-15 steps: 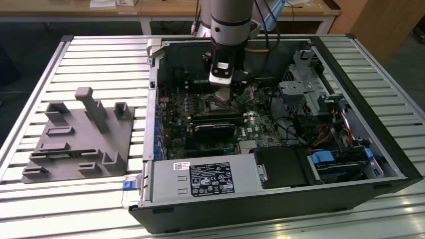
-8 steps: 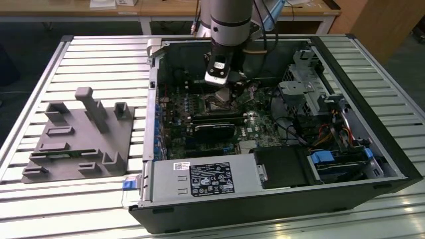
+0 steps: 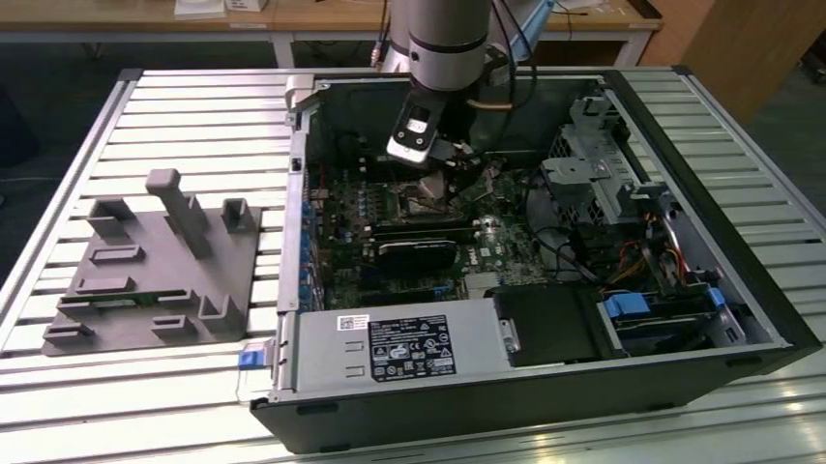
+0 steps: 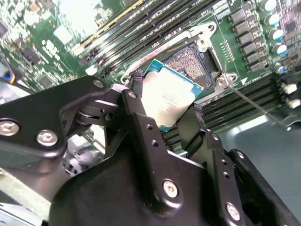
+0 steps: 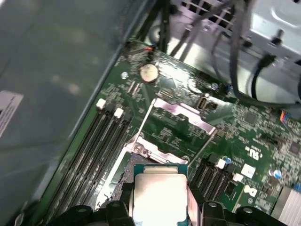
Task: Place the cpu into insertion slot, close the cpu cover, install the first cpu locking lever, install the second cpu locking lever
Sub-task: 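Place the cpu into insertion slot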
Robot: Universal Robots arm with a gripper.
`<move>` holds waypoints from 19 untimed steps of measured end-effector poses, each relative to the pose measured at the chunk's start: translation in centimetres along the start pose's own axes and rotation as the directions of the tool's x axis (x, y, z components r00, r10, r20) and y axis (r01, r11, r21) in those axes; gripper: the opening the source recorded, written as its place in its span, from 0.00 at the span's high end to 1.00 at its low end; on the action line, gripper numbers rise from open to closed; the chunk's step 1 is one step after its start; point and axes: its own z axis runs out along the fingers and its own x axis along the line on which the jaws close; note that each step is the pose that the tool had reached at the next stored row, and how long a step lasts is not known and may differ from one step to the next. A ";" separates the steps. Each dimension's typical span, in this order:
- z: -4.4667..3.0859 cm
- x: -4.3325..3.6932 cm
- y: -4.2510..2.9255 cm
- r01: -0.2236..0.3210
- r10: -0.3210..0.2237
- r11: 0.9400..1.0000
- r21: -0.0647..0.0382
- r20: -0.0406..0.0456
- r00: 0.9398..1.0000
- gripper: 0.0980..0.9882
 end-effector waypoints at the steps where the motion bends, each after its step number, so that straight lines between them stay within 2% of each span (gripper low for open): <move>1: 0.03 0.00 0.00 -0.018 0.018 1.000 0.000 0.002 1.000 0.51; 5: 0.14 0.00 -0.01 -0.091 0.091 0.996 -0.001 0.008 0.996 0.51; 9: 0.28 0.00 -0.02 -0.162 0.162 0.987 -0.002 0.014 0.987 0.51; 12: 0.40 0.00 -0.03 -0.217 0.217 0.976 -0.003 0.018 0.976 0.51; 16: 0.58 0.00 -0.05 -0.286 0.286 0.958 -0.005 0.024 0.958 0.51; 19: 0.72 0.03 -0.06 -0.320 0.320 0.947 -0.006 0.027 0.947 0.51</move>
